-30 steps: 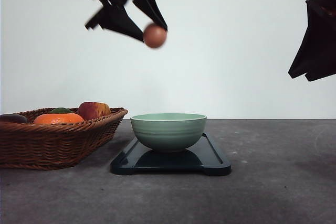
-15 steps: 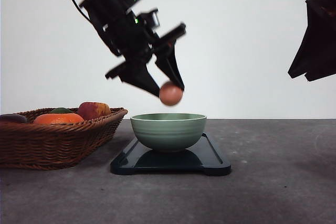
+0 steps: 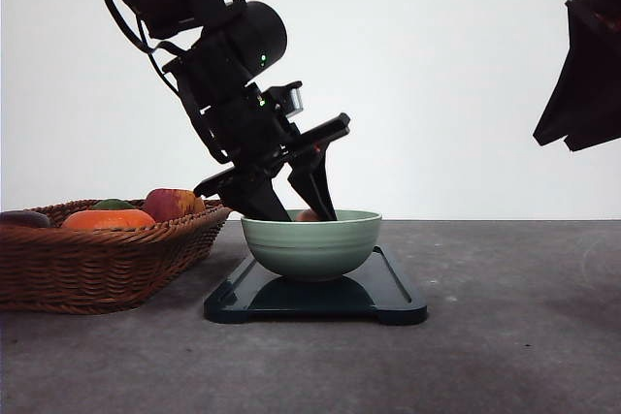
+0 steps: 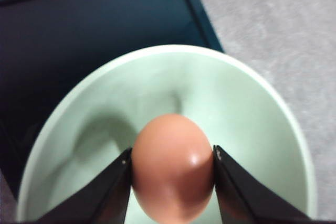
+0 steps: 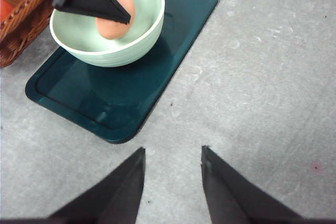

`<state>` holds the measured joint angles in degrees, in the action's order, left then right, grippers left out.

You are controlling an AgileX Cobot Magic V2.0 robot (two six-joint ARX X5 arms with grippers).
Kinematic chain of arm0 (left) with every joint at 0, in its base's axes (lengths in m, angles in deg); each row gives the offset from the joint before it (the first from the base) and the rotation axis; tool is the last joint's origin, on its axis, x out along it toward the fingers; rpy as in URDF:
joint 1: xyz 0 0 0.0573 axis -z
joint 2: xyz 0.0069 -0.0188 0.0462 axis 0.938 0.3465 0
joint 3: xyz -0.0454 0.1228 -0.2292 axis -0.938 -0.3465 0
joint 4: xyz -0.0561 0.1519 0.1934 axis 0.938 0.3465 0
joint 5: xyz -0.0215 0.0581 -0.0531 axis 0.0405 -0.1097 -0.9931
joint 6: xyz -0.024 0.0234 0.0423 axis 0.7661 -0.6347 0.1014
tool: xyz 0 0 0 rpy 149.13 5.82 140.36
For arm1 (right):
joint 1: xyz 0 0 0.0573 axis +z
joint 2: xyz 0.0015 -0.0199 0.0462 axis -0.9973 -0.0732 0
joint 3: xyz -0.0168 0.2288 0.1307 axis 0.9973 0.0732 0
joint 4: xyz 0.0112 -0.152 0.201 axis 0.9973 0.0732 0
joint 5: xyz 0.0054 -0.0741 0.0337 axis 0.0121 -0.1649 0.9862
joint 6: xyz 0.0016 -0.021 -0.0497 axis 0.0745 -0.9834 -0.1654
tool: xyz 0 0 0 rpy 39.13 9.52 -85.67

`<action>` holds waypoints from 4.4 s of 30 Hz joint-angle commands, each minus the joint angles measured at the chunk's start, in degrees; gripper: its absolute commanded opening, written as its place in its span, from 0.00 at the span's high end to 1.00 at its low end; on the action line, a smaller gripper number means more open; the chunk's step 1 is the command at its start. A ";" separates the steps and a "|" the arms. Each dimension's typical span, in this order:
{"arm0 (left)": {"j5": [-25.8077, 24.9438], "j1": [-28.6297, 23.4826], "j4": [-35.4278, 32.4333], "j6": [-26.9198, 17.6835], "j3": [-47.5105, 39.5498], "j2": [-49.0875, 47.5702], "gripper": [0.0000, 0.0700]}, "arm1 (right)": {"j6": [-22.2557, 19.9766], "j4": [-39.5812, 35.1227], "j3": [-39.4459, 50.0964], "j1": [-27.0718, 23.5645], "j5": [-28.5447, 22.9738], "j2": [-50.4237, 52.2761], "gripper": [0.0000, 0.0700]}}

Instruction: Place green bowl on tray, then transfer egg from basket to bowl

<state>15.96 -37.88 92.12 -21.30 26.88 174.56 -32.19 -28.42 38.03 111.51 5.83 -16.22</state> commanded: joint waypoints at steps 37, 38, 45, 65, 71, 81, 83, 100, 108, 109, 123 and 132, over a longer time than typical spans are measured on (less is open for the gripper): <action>-6.63 1.98 8.35 1.27 1.18 -12.29 0.43 | 0.57 1.53 -0.20 0.31 -0.04 -0.44 0.70; -6.52 1.94 9.72 1.23 1.18 -13.23 0.43 | 0.57 1.53 -0.20 0.31 -0.04 -0.44 0.70; 8.19 1.93 11.78 1.01 -2.68 -21.43 0.44 | 0.59 1.63 -0.20 0.35 -0.02 -0.44 0.70; 9.51 -2.78 -1.54 0.00 -42.59 -60.68 0.44 | 0.31 1.73 -0.20 0.37 -0.02 -0.44 0.70; 9.51 -4.59 -0.39 0.68 -48.38 -68.66 0.45 | 0.29 1.71 -0.20 0.37 -0.03 -0.44 0.70; 9.49 -5.37 3.36 1.76 -51.10 -70.13 0.45 | 0.54 1.99 -0.22 0.39 0.49 -0.42 0.70; 9.49 -5.37 3.42 1.66 -51.10 -70.13 0.72 | 0.54 2.01 -0.22 0.39 0.24 -0.42 0.87; 9.41 -5.19 2.89 1.70 -51.01 -70.48 1.00 | 0.52 1.25 -0.22 0.39 1.05 -0.33 0.98; 10.53 -10.68 -0.58 -5.56 -54.34 -77.88 1.00 | 0.52 1.25 -0.22 0.39 1.07 -0.33 0.98; 10.54 -12.08 -1.40 -5.99 -55.68 -79.80 1.00 | 0.52 1.25 -0.22 0.39 1.07 -0.33 0.98; 10.59 -26.42 -10.62 -10.78 -77.96 -109.14 1.00 | 0.52 1.25 -0.22 0.39 1.06 -0.33 0.98; 12.31 -29.57 -10.94 -12.09 -82.05 -114.10 1.00 | 0.52 0.84 -0.22 0.39 1.06 -0.33 0.98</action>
<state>28.11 -67.35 80.85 -32.15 -54.03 60.54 -31.82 -26.93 38.03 111.58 6.76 -16.22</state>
